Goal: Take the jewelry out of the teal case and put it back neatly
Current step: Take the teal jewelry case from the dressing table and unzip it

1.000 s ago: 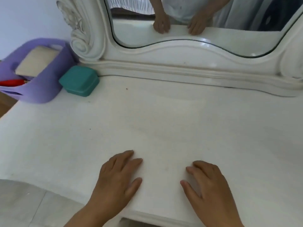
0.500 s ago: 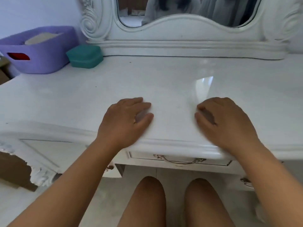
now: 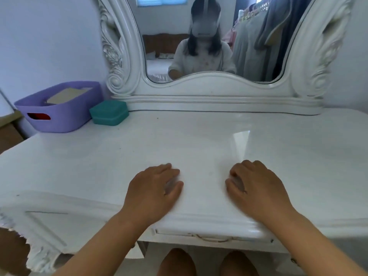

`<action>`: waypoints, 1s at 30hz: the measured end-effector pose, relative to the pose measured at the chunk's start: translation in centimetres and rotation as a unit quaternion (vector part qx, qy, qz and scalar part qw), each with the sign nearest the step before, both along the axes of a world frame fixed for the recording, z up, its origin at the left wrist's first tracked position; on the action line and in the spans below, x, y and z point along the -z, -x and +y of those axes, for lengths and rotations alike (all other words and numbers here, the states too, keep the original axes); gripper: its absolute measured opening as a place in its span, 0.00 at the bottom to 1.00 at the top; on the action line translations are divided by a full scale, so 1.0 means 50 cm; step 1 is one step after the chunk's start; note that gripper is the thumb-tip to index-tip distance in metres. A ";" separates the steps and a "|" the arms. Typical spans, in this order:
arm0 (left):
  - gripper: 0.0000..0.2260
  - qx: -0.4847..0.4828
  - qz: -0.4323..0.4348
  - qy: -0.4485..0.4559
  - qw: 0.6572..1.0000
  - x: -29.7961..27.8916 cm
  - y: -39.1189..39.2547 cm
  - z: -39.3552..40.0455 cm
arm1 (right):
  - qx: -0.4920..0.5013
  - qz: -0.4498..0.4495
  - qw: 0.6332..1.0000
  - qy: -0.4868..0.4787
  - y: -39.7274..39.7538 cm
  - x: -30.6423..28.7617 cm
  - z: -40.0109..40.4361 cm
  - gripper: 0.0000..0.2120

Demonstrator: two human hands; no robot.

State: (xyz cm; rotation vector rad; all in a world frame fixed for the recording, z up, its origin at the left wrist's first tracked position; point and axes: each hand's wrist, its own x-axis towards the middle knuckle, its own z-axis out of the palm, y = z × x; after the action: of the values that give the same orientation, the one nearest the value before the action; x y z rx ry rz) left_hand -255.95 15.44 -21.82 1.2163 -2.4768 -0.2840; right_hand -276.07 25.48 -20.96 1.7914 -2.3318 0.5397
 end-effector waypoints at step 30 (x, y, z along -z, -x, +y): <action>0.35 -0.185 0.148 -0.070 0.969 -0.023 -0.164 -0.617 | -0.269 -0.224 0.936 -0.024 -0.252 0.003 -0.817 0.45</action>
State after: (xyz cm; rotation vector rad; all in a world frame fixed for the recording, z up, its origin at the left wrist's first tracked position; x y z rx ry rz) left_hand -247.75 -15.43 -20.66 1.5389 -1.9600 -0.5021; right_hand -263.47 -15.35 -21.13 2.5728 -2.0744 1.0716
